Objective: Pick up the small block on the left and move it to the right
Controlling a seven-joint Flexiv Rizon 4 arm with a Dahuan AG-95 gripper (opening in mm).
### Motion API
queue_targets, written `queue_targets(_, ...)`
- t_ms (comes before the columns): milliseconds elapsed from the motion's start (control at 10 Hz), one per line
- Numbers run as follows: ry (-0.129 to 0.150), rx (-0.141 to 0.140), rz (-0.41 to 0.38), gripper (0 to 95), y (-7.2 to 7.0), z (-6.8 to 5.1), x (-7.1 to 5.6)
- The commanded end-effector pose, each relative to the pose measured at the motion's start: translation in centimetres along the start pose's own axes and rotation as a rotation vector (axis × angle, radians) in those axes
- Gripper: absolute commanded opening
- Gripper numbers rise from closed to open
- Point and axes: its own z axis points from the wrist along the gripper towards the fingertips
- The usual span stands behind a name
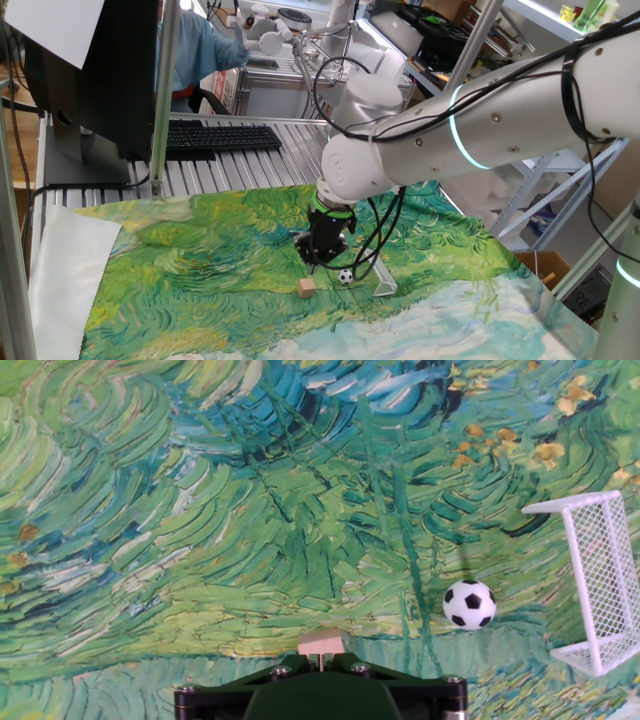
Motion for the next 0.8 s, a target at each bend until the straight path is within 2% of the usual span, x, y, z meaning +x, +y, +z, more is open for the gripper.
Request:
queue_targets(100,-0.001,0.001,0.007,19.0,0.31,0.69,-0.23)
queue_targets(500,0.001,0.009,0.001,19.0,0.19,0.79,-0.34)
queue_targets(600,0.0,0.017,0.0,38.0,0.09,0.78,-0.36)
queue_targets(800,0.004,0.027,0.003,38.0,0.01,0.79,-0.34)
